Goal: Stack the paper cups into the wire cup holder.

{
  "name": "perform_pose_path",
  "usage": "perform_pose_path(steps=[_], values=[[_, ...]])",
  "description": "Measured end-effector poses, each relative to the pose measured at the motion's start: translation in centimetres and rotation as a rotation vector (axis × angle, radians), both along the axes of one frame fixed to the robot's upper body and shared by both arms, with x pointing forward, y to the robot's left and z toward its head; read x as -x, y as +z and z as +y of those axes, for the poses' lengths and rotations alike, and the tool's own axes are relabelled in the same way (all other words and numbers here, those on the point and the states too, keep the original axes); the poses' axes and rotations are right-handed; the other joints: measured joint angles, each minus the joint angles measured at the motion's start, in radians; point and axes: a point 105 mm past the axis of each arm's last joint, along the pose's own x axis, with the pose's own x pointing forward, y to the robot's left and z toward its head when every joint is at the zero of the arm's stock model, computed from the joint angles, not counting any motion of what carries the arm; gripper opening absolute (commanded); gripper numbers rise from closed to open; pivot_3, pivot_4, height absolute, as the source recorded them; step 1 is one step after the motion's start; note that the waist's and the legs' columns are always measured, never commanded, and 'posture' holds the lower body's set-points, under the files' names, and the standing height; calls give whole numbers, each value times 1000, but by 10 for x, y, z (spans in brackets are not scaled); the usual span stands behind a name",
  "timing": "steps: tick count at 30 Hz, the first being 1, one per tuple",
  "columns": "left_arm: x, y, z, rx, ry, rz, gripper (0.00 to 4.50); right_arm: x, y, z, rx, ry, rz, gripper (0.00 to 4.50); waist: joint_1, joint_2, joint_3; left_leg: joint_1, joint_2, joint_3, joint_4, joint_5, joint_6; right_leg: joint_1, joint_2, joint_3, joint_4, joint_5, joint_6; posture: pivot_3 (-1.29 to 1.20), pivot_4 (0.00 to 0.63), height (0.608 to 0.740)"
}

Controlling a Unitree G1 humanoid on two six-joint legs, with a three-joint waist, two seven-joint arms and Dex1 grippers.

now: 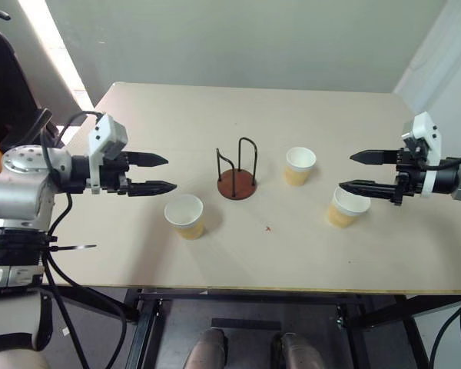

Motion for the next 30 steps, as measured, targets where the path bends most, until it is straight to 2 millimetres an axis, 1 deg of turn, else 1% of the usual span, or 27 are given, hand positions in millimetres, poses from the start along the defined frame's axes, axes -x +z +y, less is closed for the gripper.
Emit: perform_pose_path(steps=[7, 9, 11, 14, 17, 19, 21, 23, 27, 30], values=[[-7, 4, -7, 18, 10, -31, 3775, 5, 3, 8, 1, 29, -1, 4500, 0, 0, 0, 0, 0, 0, 0, 0, 0, 0, 0, 0, 0, 0, 0, 0, 150, 740], [-15, 6, -9, 18, 38, -63, 3775, 6, 3, 10, 0, 33, -1, 4500, 1, 0, 0, 0, 0, 0, 0, 1, 1, 0, 0, 0, 0, 0, 0, 0, 150, 740], [-27, 7, -13, 15, 82, -93, 3775, 7, 4, 12, 1, 39, -7, 4500, 3, 0, 0, 0, -1, 0, 1, 1, 1, 1, 0, 0, 0, 0, 0, 0, 150, 740], [-49, 1, -22, 6, 156, -121, 3775, 10, 6, 17, 8, 46, -17, 4500, 3, 0, 0, 1, -1, 0, 1, 2, 2, 3, -1, 0, 0, 1, 2, 0, 150, 740], [-68, -12, -35, 19, 205, -121, 3775, 13, 7, 25, 12, 54, -34, 4500, 3, 0, 0, 1, -2, 1, 2, 2, 3, 4, -2, 0, -1, 3, 5, 0, 150, 740], [-74, -23, -40, -3, 213, -117, 3775, 14, 7, 32, 5, 67, -42, 4500, 3, 0, 0, 1, -2, 1, 2, 2, 3, 4, -2, 0, -2, 6, 10, 0, 150, 740], [-81, -31, -43, -27, 228, -118, 3775, 15, 6, 35, 6, 67, -41, 4500, 2, 0, 0, 1, -2, 1, 2, 2, 3, 4, -1, 0, -2, 6, 10, 0, 150, 740], [-87, -33, -45, -33, 237, -126, 3775, 17, 6, 39, 8, 71, -43, 4500, 2, 0, 0, 1, -2, 1, 2, 2, 3, 4, -1, 0, -2, 6, 11, 0, 150, 740], [-100, -29, -53, -18, 250, -147, 3775, 20, 7, 45, 4, 77, -40, 4500, 4, 0, 0, 0, -3, 1, 2, 2, 4, 4, -2, 1, -3, 7, 12, 0, 150, 740], [-105, -31, -63, 5, 235, -141, 3775, 21, 7, 47, 7, 86, -43, 4500, 5, 0, 0, 0, -4, 1, 2, 3, 5, 5, -2, 2, -5, 7, 14, 0, 150, 740]])
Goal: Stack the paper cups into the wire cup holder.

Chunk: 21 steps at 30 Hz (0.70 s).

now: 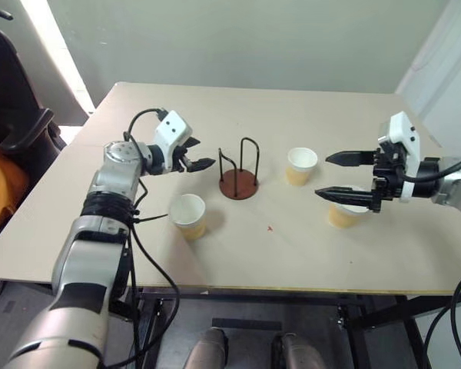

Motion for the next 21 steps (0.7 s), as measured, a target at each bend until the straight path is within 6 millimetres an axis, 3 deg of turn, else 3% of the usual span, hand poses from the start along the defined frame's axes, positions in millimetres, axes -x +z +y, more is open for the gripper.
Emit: perform_pose_path(steps=[6, 10, 13, 21], values=[[-5, -13, -23, 11, -40, 24, 3775, -2, 0, 3, 14, 9, 1, 4500, 3, 0, 0, -4, 0, 0, 2, 1, 2, 0, 0, 0, -5, 3, 5, 0, 150, 740], [-15, -9, -21, -5, 39, -31, 3615, -2, 1, 2, 20, 5, -2, 4500, 5, 0, 0, -6, 0, 1, 4, 1, 2, 0, 0, 1, -8, 4, 6, 0, 150, 740], [-20, 3, -26, 23, 71, -80, 2899, -1, 1, 1, 27, 0, -3, 4500, 7, 0, 0, -7, -1, 2, 6, 1, 2, 0, 0, 1, -10, 5, 8, 0, 150, 740], [-15, 5, -32, 59, -5, -61, 27, 0, 2, -3, 51, -8, -7, 4500, 10, 0, 0, -8, -3, 6, 9, 1, 2, 0, 0, 5, -11, 4, 12, 0, 150, 740]])
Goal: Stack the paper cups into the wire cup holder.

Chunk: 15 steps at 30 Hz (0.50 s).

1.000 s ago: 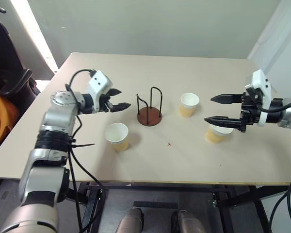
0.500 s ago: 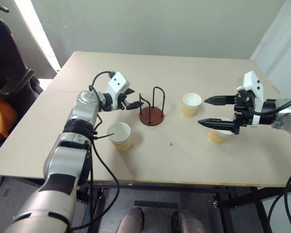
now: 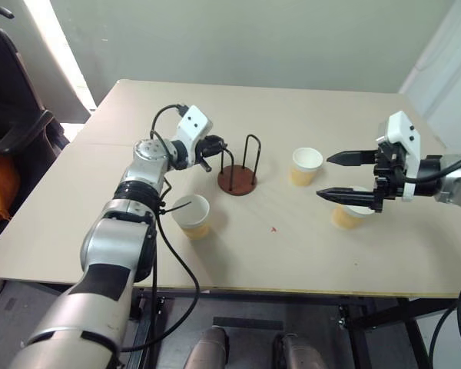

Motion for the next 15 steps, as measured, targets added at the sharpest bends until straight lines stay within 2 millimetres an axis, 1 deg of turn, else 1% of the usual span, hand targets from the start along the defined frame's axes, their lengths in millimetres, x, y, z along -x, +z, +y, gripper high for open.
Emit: perform_pose_path(steps=[4, 9, 12, 15], values=[[5, 1, -5, 8, -59, 9, 27, 1, 0, 0, 2, 10, -6, 4500, 0, 0, 0, 0, 0, 1, 1, -3, 4, 0, 0, 1, 0, 0, 1, 0, 150, 740], [17, -3, -15, 16, -182, 50, 27, 2, 0, -1, 20, 19, -8, 4500, 0, 0, 0, -1, 0, 2, 4, -3, 4, 0, 0, 2, 1, 0, 2, 0, 150, 740], [31, -1, -22, 27, -282, 82, 27, 9, -5, -7, 61, 37, 29, 4500, 0, 0, 0, -2, 0, 2, 6, -2, 4, 0, 0, 2, 0, 0, 3, 0, 150, 740], [49, 5, -37, 19, -372, 76, 27, 17, -13, -9, 105, 72, 67, 4500, 1, 0, 0, -2, -1, 5, 7, -3, 4, 1, 0, 3, 1, -1, 5, 0, 150, 740]])
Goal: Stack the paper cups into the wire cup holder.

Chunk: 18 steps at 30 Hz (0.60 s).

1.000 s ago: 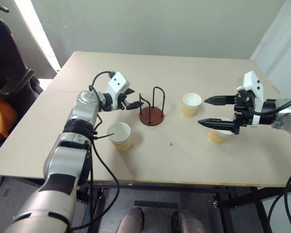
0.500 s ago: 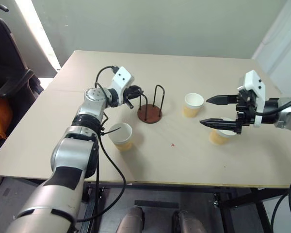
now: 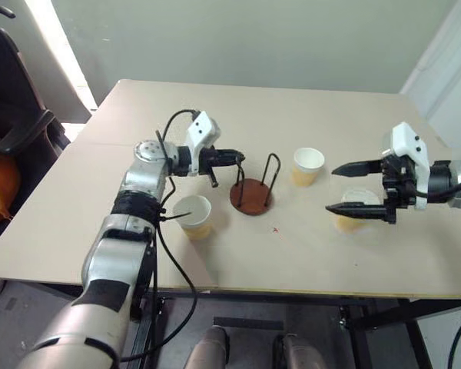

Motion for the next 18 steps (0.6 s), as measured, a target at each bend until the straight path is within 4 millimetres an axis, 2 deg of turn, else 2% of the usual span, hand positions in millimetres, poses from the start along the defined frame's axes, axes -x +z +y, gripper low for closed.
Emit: perform_pose_path(steps=[3, 7, 10, 18], values=[[16, -3, -21, 6, -28, -13, 27, 6, -9, -2, 54, 24, 25, 4500, 1, 0, 0, 2, 0, 8, 1, -1, 2, 2, -1, 3, 0, -1, 2, 0, 150, 740], [29, -24, -40, 36, 2, 34, 27, 10, -28, -2, 107, 31, 71, 4500, 0, 0, 0, 7, 1, 14, 2, -6, 10, 2, -1, 14, 1, 1, 6, 0, 150, 740], [36, -36, -46, 45, 30, 69, 27, 10, -38, -3, 144, 24, 90, 4500, -2, 0, 0, 8, 1, 17, 5, -7, 13, 2, -1, 17, 0, 2, 7, 0, 150, 740], [56, -42, -51, 37, -3, 121, 27, 9, -43, -10, 192, -4, 84, 4500, -6, 0, 0, 15, 2, 18, 7, -10, 19, 9, -1, 18, 0, 0, 2, 0, 150, 740]])
